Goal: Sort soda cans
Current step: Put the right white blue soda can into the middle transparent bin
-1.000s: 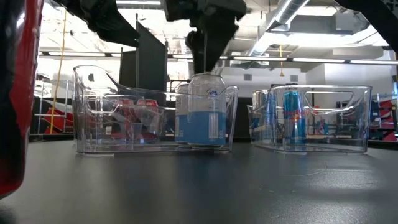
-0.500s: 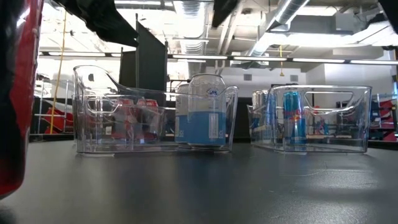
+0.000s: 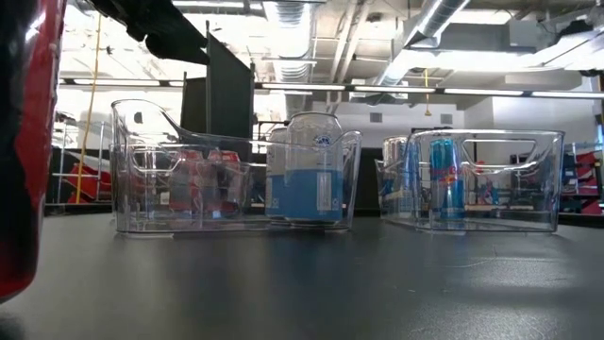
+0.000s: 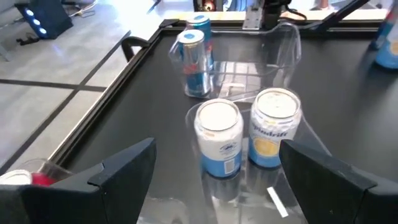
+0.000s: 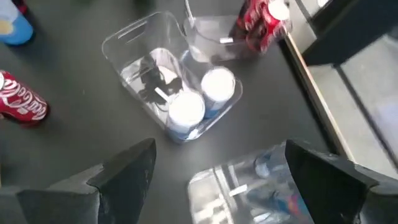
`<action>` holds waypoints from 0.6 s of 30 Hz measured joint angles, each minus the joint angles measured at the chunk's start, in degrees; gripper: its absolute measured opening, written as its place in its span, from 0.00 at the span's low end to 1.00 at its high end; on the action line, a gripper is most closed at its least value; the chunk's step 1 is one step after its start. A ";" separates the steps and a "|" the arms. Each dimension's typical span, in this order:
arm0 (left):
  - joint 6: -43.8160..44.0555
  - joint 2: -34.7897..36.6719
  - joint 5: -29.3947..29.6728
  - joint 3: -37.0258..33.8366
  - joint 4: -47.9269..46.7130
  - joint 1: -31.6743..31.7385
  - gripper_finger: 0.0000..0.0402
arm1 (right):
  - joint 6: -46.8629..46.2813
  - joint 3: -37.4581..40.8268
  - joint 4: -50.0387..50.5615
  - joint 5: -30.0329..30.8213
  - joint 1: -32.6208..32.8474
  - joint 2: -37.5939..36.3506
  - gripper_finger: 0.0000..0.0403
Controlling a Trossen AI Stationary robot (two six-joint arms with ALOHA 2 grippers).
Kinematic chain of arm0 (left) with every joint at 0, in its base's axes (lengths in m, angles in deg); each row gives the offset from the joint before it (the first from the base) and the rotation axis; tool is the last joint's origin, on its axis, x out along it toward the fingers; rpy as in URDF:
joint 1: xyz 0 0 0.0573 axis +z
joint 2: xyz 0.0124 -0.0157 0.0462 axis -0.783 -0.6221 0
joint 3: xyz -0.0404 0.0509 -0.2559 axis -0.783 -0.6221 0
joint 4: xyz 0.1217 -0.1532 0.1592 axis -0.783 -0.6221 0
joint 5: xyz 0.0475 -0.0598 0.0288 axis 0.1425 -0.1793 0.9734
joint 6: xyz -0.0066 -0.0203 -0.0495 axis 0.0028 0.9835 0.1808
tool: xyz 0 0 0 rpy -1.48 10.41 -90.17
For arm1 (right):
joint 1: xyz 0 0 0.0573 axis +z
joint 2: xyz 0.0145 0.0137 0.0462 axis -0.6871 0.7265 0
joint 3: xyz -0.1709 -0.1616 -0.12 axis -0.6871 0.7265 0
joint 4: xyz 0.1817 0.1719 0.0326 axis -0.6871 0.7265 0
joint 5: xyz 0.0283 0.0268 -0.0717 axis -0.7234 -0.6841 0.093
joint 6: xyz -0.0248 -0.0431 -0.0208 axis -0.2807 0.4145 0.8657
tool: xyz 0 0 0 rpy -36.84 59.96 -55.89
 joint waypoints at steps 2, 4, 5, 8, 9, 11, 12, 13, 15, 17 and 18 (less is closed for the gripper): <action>0.54 -0.73 -0.21 0.00 0.35 -0.70 0.84 | -5.35 3.77 -0.06 1.97 2.88 -1.39 0.93; 0.79 -1.90 -0.96 0.00 1.69 -1.32 0.84 | -10.77 8.03 -0.03 2.50 5.96 -2.73 0.93; 0.80 -2.67 -1.48 0.00 2.27 -1.64 0.84 | -13.92 10.18 -0.10 2.28 7.46 -3.23 0.93; 0.78 -5.15 -1.83 0.00 4.45 -2.04 0.84 | -24.23 15.79 0.02 -2.36 12.04 -4.15 0.93; 0.75 -5.91 -1.79 0.00 5.03 -2.02 0.84 | -28.11 17.23 -0.04 -4.96 13.55 -4.23 0.93; -0.04 -7.49 -1.73 0.00 5.94 -1.93 0.84 | -35.38 19.36 -0.01 -9.54 16.62 -4.24 0.93; -0.79 -8.28 -1.75 0.00 6.65 -1.83 0.84 | -38.62 20.18 -0.08 -11.20 18.28 -4.24 0.93; -1.69 -9.04 -1.75 0.00 7.42 -1.76 0.84 | -41.53 20.90 -0.07 -12.49 19.92 -4.24 0.93; -3.29 -10.52 -1.75 0.00 9.53 -1.76 0.84 | -46.87 22.18 -0.07 -14.89 22.84 -4.28 0.93; -4.43 -12.02 -1.75 0.00 12.41 -1.70 0.84 | -51.71 22.79 -0.10 -17.47 25.35 -4.28 0.93; -4.74 -12.71 -1.75 0.01 13.91 -1.65 0.84 | -54.02 22.94 -0.13 -18.56 26.49 -4.28 0.93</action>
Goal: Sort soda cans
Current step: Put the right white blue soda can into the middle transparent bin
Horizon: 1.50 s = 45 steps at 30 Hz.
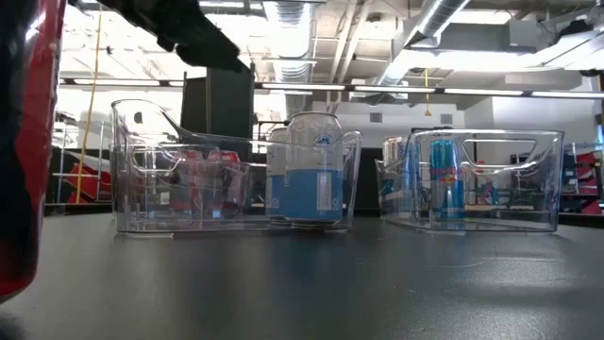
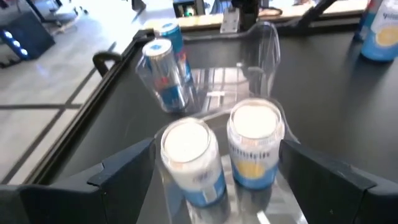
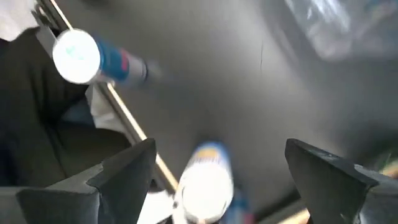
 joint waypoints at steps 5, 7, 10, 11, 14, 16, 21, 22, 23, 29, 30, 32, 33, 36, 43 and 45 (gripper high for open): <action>-0.75 -2.38 0.00 0.01 4.20 0.02 0.84 | -10.65 0.20 0.06 -7.06 4.32 -0.02 0.93; -0.27 -2.48 0.00 0.01 4.29 0.11 0.84 | -13.30 0.20 0.07 -9.19 5.72 -0.02 0.93; 0.78 -2.46 0.00 0.01 4.88 0.11 0.84 | -15.13 0.20 0.08 -9.64 7.45 0.85 0.93; 0.74 -2.46 0.02 0.01 4.86 0.11 0.84 | -15.05 0.20 0.05 -9.69 7.86 1.47 0.93; 1.25 -2.46 0.02 0.01 4.80 0.11 0.84 | -12.69 0.20 0.05 -9.68 8.76 4.21 0.93; 1.85 -2.46 0.02 0.01 4.96 0.11 0.84 | -10.15 0.20 0.05 -9.68 9.19 6.67 0.93; 1.84 -2.46 0.02 0.07 5.02 0.11 0.84 | -4.18 0.25 0.03 -14.17 9.21 11.47 0.94; 1.64 -2.46 0.03 0.37 4.55 0.11 0.84 | -4.12 0.25 0.06 -14.64 9.04 12.00 0.94; 1.57 -2.46 0.02 0.78 4.17 0.11 0.84 | -4.05 0.24 0.03 -14.66 8.99 12.40 0.95; 1.56 -2.42 -0.18 1.43 3.59 0.11 0.84 | -4.58 1.65 0.11 -14.72 8.89 13.66 0.99; 1.46 -2.42 -0.22 1.43 3.59 0.11 0.84 | -5.56 2.29 0.05 -14.93 8.92 13.66 0.99; 1.46 -2.42 -0.22 1.43 3.59 0.11 0.84 | -6.79 3.51 0.08 -15.71 9.11 13.66 0.99; 1.49 -2.42 -0.23 1.43 3.59 0.11 0.84 | -6.86 4.12 0.03 -15.84 9.34 13.66 0.99; 2.08 -2.42 -0.26 1.42 3.56 0.11 0.84 | -7.65 5.29 -0.18 -15.94 9.74 13.60 0.99; 3.89 -2.42 -0.33 1.41 2.12 -0.91 0.84 | -7.89 6.73 -3.73 -16.58 9.76 13.28 0.99; 4.33 -2.44 -0.33 1.41 2.03 -1.22 0.84 | -7.91 6.77 -3.84 -16.60 9.75 13.02 0.99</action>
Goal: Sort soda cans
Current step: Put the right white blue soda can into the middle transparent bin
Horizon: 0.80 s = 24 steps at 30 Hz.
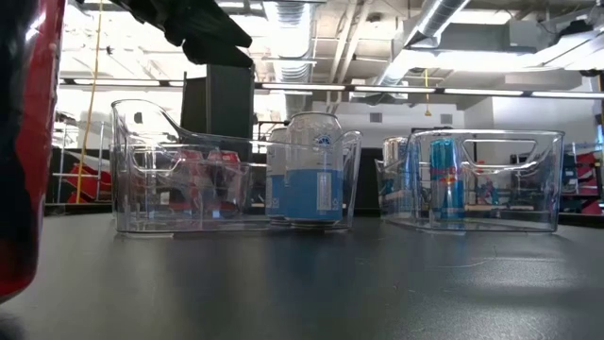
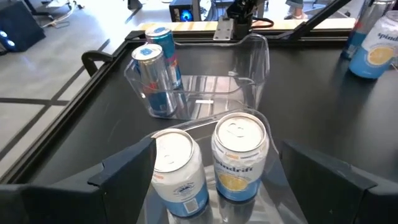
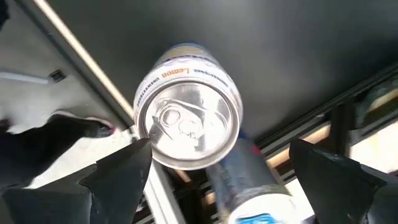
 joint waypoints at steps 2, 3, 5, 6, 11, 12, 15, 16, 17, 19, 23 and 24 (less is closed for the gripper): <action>0.44 0.00 -0.02 0.00 -0.06 -0.28 0.84 | -0.04 0.12 1.42 0.22 0.02 -0.52 0.99; 0.53 0.00 0.00 0.00 -0.11 -0.40 0.84 | -0.13 0.16 2.30 0.77 0.02 -0.69 0.99; 0.56 0.00 -0.02 0.00 -0.23 -0.64 0.84 | -0.01 0.16 3.38 0.89 0.00 -0.86 0.99; 0.64 0.00 -0.02 0.00 -0.24 -0.68 0.84 | 0.27 0.18 3.74 0.91 -0.12 -0.96 0.99; 0.96 0.00 -0.02 -0.02 -1.03 -0.72 0.84 | -0.13 0.21 1.57 1.31 -0.49 -2.36 0.99; 0.96 0.00 -0.02 -0.04 -1.05 -0.72 0.84 | -0.49 0.21 0.61 1.46 -0.42 -2.92 0.99; 0.96 0.00 -0.02 -0.04 -1.02 -0.72 0.84 | -2.08 0.21 -0.02 3.60 -0.44 -4.34 0.99; 0.96 0.00 -0.02 -0.04 -1.03 -0.72 0.84 | -2.59 0.21 0.08 4.03 -0.44 -4.61 0.99; 0.96 0.00 -0.02 -0.04 -1.04 -0.72 0.84 | -3.06 0.21 -0.02 4.21 -0.44 -4.73 0.99; 0.96 0.00 -0.02 -0.04 -1.05 -0.72 0.84 | -3.64 0.23 -0.30 4.34 -0.44 -4.71 0.99; 0.98 0.00 -0.02 -0.30 -1.17 -0.72 0.84 | -4.38 2.70 -3.54 4.34 -0.37 -4.69 0.99; 0.96 0.00 -0.02 -0.46 -1.15 -0.72 0.84 | -4.61 3.57 -4.07 4.34 -0.37 -4.67 0.99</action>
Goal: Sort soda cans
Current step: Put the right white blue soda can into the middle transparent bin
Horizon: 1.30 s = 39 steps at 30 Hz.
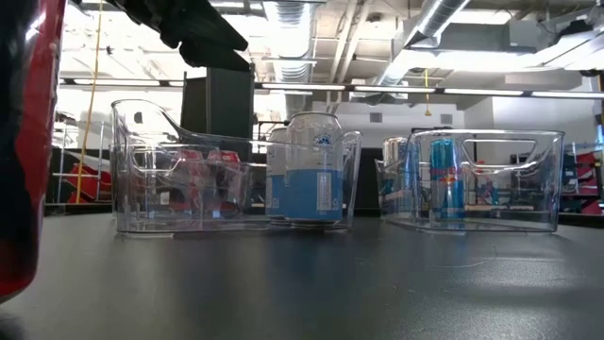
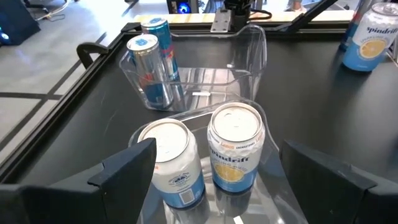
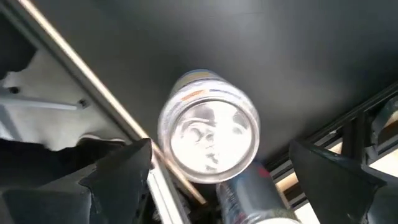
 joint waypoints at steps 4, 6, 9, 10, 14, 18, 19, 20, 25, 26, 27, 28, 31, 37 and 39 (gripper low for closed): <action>0.03 -0.02 0.00 -0.09 -0.13 0.00 0.84 | -0.14 2.48 0.11 0.00 0.00 0.00 0.99; 0.19 -0.02 -0.01 -0.09 -0.27 0.00 0.84 | -0.12 3.41 -0.24 0.00 0.00 0.00 0.99; 0.22 -0.02 -0.02 -0.09 -0.27 0.00 0.84 | 0.10 5.49 -3.13 -0.01 0.00 -0.07 0.99; 0.22 -0.02 -0.02 -0.09 -0.24 0.00 0.84 | 0.29 6.41 -4.67 -0.02 0.07 -0.04 0.99; 0.22 -0.02 -0.02 -0.09 -0.23 0.00 0.84 | 0.55 10.04 -9.65 -0.02 -0.07 0.02 0.99; 0.21 -0.02 -0.02 -0.09 -0.22 0.00 0.84 | 2.29 13.54 -13.34 -0.03 -0.45 0.04 0.99; 0.22 -0.02 -0.02 -0.09 -0.20 0.00 0.84 | 2.81 14.16 -14.22 -0.03 -0.65 0.04 0.99; 0.22 -0.02 -0.02 -0.09 -0.20 0.00 0.84 | 3.52 14.92 -15.15 -0.02 -0.84 0.04 0.99; 0.21 -0.02 -0.02 -0.09 -0.20 0.00 0.84 | 6.68 18.25 -20.87 -0.01 -2.46 0.04 0.96; 0.21 -0.02 -0.02 -0.09 -0.22 0.00 0.84 | 7.45 18.85 -22.22 -0.01 -2.81 0.04 0.94; 0.22 -0.02 -0.02 -0.09 -0.22 0.00 0.84 | 8.01 19.30 -23.19 0.02 -3.14 0.04 0.92; 0.20 -0.02 -0.02 -0.09 -0.22 0.00 0.84 | 8.63 19.58 -23.88 0.00 -3.44 0.04 0.89; 0.20 -0.02 -0.02 -0.09 -0.32 0.00 0.84 | 9.73 19.72 -25.37 -0.02 -4.35 0.04 0.79; 0.04 -0.02 -0.01 -0.09 -1.10 0.00 0.84 | 11.03 19.70 -26.40 -1.33 -5.41 -0.02 0.72; 0.08 -0.02 -0.02 -0.09 -1.65 0.00 0.84 | 11.10 19.70 -26.38 -1.33 -5.65 -0.02 0.72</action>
